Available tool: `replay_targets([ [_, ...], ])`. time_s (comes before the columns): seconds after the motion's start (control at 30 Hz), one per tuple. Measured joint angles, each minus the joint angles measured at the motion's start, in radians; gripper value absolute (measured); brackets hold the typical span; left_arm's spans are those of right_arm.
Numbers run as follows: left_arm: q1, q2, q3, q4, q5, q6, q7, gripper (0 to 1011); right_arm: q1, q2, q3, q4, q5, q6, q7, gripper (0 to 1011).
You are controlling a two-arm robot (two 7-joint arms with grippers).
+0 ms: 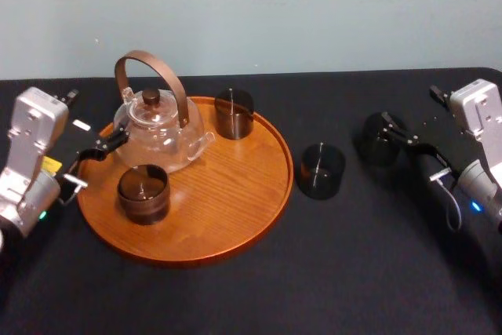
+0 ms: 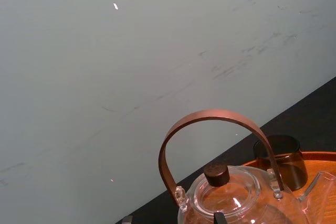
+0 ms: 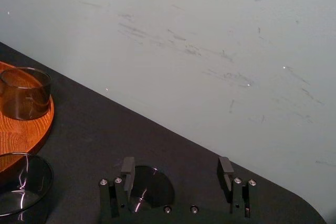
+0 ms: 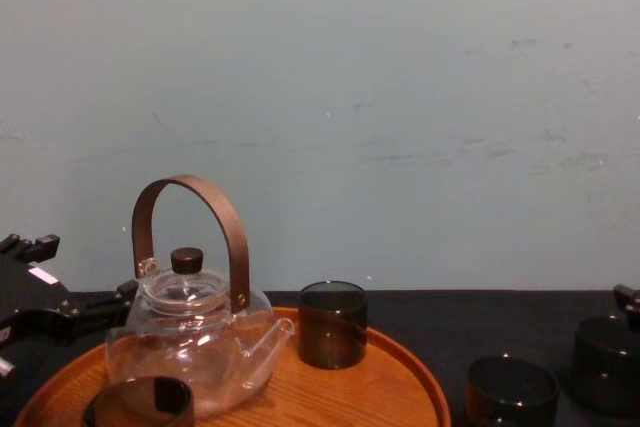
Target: Pick up the glass from the table and place it on the tray.
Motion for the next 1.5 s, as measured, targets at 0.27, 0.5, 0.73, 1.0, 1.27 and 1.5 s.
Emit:
replay_targets([
  [0.27,0.000,0.000,0.000,0.000,0.000,0.000,0.000,1001,0.000,0.000,0.000,0.000,0.000,0.000,0.000,1002],
  [0.5,0.000,0.000,0.000,0.000,0.000,0.000,0.000,1001,0.000,0.000,0.000,0.000,0.000,0.000,0.000,1002],
  [0.73,0.000,0.000,0.000,0.000,0.000,0.000,0.000,1001,0.000,0.000,0.000,0.000,0.000,0.000,0.000,1002],
  [1.0,0.000,0.000,0.000,0.000,0.000,0.000,0.000,1001,0.000,0.000,0.000,0.000,0.000,0.000,0.000,1002],
  [1.27,0.000,0.000,0.000,0.000,0.000,0.000,0.000,1001,0.000,0.000,0.000,0.000,0.000,0.000,0.000,1002],
  [1.5,0.000,0.000,0.000,0.000,0.000,0.000,0.000,1001,0.000,0.000,0.000,0.000,0.000,0.000,0.000,1002],
])
